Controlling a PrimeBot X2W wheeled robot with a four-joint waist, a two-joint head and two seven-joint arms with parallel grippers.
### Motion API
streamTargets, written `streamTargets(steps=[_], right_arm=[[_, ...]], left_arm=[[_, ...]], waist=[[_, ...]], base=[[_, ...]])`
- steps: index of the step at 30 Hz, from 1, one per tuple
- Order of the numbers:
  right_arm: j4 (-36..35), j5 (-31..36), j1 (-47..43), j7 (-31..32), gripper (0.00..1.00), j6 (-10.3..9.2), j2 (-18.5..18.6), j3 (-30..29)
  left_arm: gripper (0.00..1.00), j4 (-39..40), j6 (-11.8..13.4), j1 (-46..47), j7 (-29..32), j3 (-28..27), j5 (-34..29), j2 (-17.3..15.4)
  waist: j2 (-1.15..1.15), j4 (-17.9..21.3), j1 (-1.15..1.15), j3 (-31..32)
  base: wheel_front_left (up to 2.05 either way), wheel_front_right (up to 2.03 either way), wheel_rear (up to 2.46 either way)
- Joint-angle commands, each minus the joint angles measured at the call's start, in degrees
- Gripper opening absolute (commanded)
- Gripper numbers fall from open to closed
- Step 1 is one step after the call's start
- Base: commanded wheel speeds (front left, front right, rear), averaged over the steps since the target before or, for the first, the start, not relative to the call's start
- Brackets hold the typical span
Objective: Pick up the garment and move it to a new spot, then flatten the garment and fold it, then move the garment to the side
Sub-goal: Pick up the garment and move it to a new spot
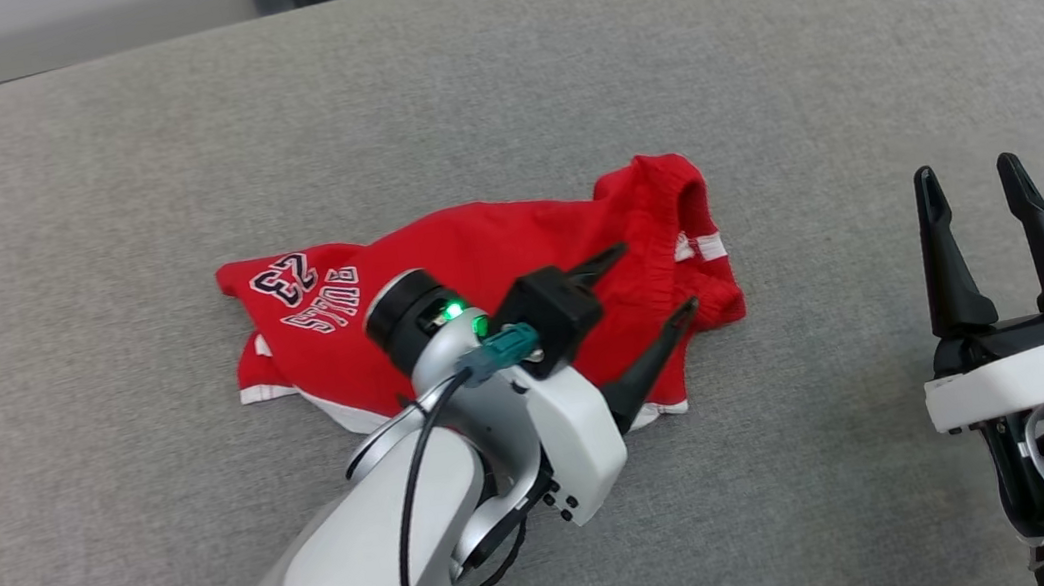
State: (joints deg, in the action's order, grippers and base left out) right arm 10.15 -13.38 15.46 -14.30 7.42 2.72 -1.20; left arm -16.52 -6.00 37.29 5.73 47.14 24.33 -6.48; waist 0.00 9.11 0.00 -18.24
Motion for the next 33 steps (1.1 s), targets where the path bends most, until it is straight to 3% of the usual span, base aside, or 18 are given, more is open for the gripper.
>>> streamTargets(steps=[1,9,16,20,26,33], right_arm=[[-0.15,0.42,-0.58,0.04,1.00,0.13,0.31,-0.07],[-1.97,1.79,-2.10,0.98,1.00,0.13,0.34,-0.75],[-4.12,2.36,-3.30,2.19,1.00,0.13,0.31,-0.89],[-5.05,2.61,-4.13,2.85,1.00,0.13,0.32,-0.95],[-5.68,2.90,-5.20,3.58,1.00,0.13,0.32,-0.53],[-6.53,3.08,-7.83,4.28,1.00,0.13,0.33,0.38]], left_arm=[[1.00,0.80,0.50,-0.97,-0.35,-0.64,0.47,-0.90],[1.00,7.40,9.31,-6.63,-7.71,-9.81,2.37,-4.87],[1.00,8.41,16.79,-10.85,-14.40,-20.29,5.43,-7.68],[1.00,8.39,18.54,-12.98,-17.09,-24.05,6.19,-9.69],[1.00,9.38,19.09,-17.03,-19.22,-26.82,6.62,-11.54],[1.00,13.53,20.22,-23.82,-20.58,-28.90,3.41,-14.16]], waist=[[0.00,-1.32,0.00,1.15],[0.00,-4.54,0.00,4.10],[0.00,-6.60,0.00,6.00],[0.00,-7.40,0.00,6.85],[0.00,-7.92,0.00,8.22],[0.00,-8.05,0.00,10.35]], base=[[0.00,0.00,0.00],[0.00,0.00,0.00],[0.00,0.00,0.00],[0.00,0.00,0.00],[0.00,0.00,0.00],[0.00,0.00,0.00]])
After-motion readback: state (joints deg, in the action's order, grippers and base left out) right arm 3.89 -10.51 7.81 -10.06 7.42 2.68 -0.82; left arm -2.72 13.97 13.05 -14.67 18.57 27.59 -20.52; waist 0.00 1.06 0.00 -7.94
